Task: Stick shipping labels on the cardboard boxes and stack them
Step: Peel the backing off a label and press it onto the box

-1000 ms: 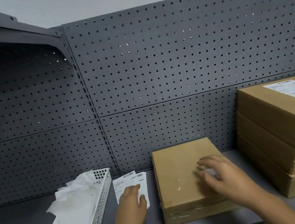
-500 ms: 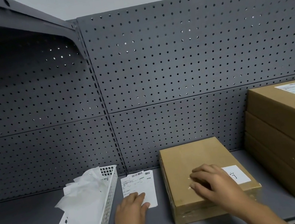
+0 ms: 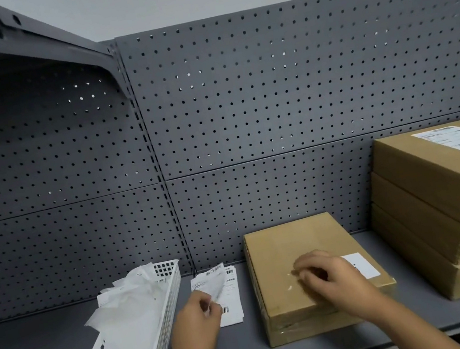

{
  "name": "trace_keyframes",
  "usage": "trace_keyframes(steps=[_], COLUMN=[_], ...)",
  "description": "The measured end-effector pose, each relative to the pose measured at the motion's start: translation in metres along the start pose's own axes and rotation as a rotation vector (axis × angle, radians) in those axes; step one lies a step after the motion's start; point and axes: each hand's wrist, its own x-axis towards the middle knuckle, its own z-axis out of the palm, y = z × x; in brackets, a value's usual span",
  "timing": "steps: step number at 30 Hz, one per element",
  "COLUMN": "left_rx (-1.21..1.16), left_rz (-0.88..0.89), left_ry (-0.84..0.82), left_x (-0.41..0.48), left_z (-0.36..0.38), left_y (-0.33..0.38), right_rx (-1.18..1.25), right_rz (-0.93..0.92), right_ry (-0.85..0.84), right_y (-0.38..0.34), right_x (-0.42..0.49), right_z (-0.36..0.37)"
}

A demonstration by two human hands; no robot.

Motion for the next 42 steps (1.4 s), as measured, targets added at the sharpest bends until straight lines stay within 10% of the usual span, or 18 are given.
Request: trace_keyframes(steps=[14,22,42], left_rx=[-0.387,-0.098,-0.716], left_rz=[0.219,0.566,0.371], left_ry=[0.122,0.061,-0.129], left_x=[-0.024,-0.053,-0.054], left_z=[-0.021,-0.015,-0.02], left_y=[0.095,0.129,0.144], right_rx=[0.558,0.639,0.713], right_rz=[0.101,-0.066,-0.084], right_ry=[0.103,0.029,0.024], right_y=[-0.057,-0.083,-0.064], right_x=[-0.002,-0.005,-0.006], right_z=[-0.016,-0.011,-0.021])
